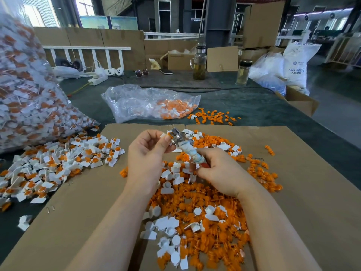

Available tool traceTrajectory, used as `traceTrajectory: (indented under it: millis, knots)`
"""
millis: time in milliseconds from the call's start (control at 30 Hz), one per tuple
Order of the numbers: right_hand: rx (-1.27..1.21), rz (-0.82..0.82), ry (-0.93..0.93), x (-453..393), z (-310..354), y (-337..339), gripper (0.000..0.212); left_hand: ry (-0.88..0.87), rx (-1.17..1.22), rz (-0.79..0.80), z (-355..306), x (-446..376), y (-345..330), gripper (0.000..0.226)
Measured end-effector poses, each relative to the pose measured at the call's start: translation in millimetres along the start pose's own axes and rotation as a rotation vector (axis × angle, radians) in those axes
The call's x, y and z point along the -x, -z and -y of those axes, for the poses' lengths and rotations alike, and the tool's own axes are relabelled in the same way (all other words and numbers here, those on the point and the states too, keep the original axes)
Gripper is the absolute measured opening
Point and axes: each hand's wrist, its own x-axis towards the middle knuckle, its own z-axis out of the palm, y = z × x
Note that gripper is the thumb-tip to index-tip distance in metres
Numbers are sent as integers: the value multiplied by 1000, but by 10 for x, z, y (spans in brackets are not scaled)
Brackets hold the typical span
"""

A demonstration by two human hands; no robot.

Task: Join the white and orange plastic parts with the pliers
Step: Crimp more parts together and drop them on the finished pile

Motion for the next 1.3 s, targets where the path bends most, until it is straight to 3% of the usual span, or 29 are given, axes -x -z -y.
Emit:
traceTrajectory:
  millis: [233, 367, 467, 733, 967, 1067, 1167, 1300]
  knots:
    - [46, -73, -12, -23, -23, -69, 15, 162, 175, -36, -20, -40, 60, 2]
    - [72, -207, -64, -34, -80, -72, 11, 381, 545, -319, -34, -191, 314, 18]
    - [131, -306, -125, -50, -142, -50, 9, 452, 750, -555, -25, -306, 534, 24]
    - [358, -368, -323, -67, -257, -8, 29, 374, 1127, -825, -2, -397, 860, 36]
    - [413, -248, -393, -45, -285, -3, 16, 306, 1131, -787, 35, -408, 931, 38]
    - [444, -244, -392, -56, -266, -36, 19, 351, 944, -672, 16, -400, 877, 27]
    - [516, -228, -400, -66, -259, -69, 27, 424, 354, -490, -26, -373, 749, 8]
    - [543, -201, -418, -79, -253, -88, 27, 307, -290, -100, -29, -244, 508, 8]
